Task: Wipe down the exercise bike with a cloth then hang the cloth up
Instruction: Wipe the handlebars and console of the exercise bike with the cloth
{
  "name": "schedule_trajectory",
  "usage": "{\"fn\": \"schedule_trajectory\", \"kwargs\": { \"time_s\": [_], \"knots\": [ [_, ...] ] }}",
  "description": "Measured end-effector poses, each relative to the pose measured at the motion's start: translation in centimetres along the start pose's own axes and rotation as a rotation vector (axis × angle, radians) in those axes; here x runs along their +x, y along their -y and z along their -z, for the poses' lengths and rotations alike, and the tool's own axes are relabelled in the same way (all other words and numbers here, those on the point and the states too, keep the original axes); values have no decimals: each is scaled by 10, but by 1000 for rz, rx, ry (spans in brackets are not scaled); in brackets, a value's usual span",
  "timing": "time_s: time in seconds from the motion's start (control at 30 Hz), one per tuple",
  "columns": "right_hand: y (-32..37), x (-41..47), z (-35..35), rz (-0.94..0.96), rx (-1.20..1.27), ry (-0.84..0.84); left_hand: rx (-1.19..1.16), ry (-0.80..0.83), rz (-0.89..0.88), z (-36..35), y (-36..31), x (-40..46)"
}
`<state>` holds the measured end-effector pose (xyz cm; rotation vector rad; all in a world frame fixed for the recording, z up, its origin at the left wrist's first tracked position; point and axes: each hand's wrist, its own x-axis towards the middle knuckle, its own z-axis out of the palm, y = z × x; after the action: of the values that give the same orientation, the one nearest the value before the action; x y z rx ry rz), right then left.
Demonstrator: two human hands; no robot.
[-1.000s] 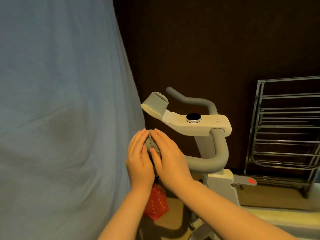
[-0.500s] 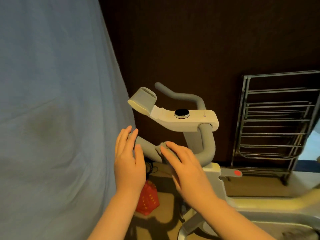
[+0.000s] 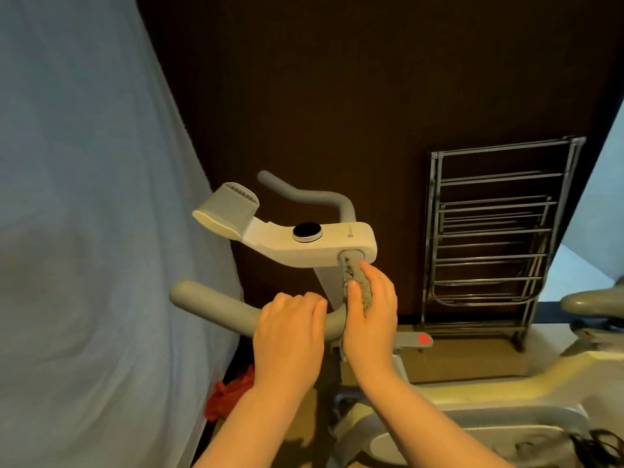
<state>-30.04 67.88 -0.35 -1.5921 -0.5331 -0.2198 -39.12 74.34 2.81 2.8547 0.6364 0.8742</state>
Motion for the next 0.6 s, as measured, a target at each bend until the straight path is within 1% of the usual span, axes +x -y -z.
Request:
{"fn": "schedule_trajectory", "kwargs": {
  "time_s": [0.07,0.13,0.2,0.23,0.33,0.37,0.43,0.5,0.6],
  "knots": [
    [5,-17,-4,-15,37,12,-16,109,20,3,-10,12],
    [6,-33,-3,19,68,62,-71,123,93,4,-21,21],
    [3,-17,-2,53,58,75,-79,134,184,1,-25,30],
    [-1,0,-2,15,65,67,-119,130,235,0,-26,36],
    [-2,43,-5,-287,216,-6,-296,109,326,-12,-29,55],
    [0,42,-5,-324,243,-27,-335,115,341,-18,-31,61],
    [3,24,-3,-325,273,-29,-399,134,382,-30,-37,71],
    [6,14,3,-342,338,28,-460,143,460,-37,-44,79],
    [-12,52,2,-355,329,107,-388,126,502,-39,-51,81]
  ]
}}
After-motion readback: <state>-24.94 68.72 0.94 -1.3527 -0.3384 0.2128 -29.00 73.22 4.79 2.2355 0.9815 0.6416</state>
